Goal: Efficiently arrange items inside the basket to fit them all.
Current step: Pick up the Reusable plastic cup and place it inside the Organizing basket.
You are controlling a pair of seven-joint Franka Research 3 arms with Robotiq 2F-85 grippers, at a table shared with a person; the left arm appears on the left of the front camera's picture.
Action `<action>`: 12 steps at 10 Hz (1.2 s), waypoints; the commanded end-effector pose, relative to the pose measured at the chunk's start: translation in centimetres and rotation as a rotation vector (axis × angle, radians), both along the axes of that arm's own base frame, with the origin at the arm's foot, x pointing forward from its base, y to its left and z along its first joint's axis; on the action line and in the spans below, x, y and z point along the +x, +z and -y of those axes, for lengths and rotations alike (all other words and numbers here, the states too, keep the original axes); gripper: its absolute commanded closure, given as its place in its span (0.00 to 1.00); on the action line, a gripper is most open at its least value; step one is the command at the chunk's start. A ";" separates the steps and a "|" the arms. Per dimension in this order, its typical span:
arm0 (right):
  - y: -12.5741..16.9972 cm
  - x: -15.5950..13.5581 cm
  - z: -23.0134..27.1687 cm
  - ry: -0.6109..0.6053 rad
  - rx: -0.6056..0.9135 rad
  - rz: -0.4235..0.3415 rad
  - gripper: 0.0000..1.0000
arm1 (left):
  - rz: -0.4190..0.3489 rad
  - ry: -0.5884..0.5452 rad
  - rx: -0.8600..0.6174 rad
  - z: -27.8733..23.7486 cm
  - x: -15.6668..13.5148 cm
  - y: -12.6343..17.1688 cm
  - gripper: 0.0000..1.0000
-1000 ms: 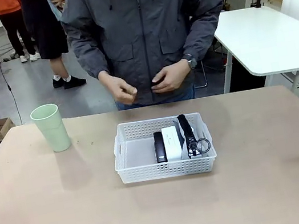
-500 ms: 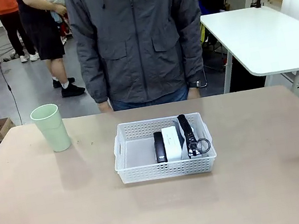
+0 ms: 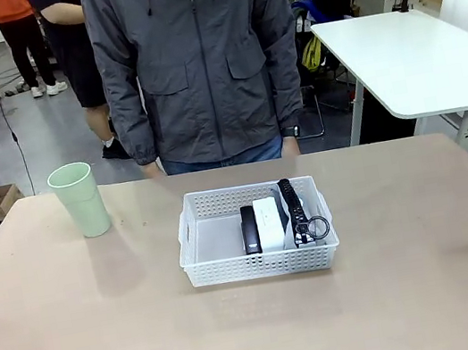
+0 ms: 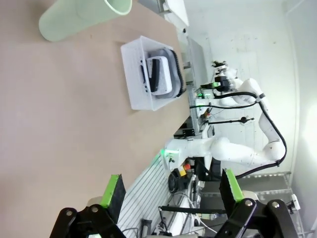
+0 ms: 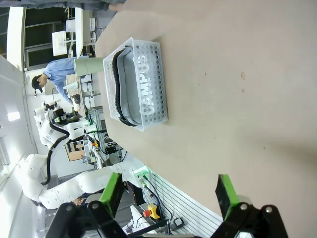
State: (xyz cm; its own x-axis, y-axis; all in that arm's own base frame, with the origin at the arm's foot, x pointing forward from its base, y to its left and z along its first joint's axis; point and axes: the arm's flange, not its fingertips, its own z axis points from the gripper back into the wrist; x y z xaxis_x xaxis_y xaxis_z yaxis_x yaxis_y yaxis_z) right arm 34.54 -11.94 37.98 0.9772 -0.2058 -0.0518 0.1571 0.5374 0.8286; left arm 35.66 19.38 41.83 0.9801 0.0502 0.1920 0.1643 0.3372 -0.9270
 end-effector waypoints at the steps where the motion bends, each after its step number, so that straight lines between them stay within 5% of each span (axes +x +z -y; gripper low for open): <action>1: 0.2 0.0 0.1 0.005 0.009 0.008 0.00 | 0.058 -0.053 0.069 -0.1 3.9 -0.1 0.00; 3: 0.2 0.0 0.1 0.005 0.009 0.008 0.00 | 0.137 -0.069 0.136 0.1 7.7 -0.9 0.00; 8: 0.2 0.0 0.1 0.005 0.009 0.008 0.00 | 0.647 -0.257 0.240 0.1 15.0 -4.9 0.00; 10: 0.2 0.0 0.1 0.005 0.009 0.008 0.00 | 0.716 -0.250 0.230 0.4 16.1 -6.2 0.00; 11: 0.2 0.0 0.1 0.005 0.009 0.008 0.00 | 0.620 -0.269 0.278 0.3 15.4 -5.1 0.00; 12: 0.2 0.0 0.1 0.005 0.009 0.008 0.00 | 0.620 -0.269 0.278 0.3 15.4 -5.1 0.00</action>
State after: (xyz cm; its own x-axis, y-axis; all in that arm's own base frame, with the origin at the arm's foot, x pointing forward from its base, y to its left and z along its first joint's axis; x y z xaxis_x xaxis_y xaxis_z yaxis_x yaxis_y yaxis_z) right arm 34.54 -11.91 37.97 0.9773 -0.2052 -0.0522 0.1571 0.5375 0.8285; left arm 51.48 19.06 35.71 0.6326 -0.3045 0.7121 0.7624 0.4064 -0.5035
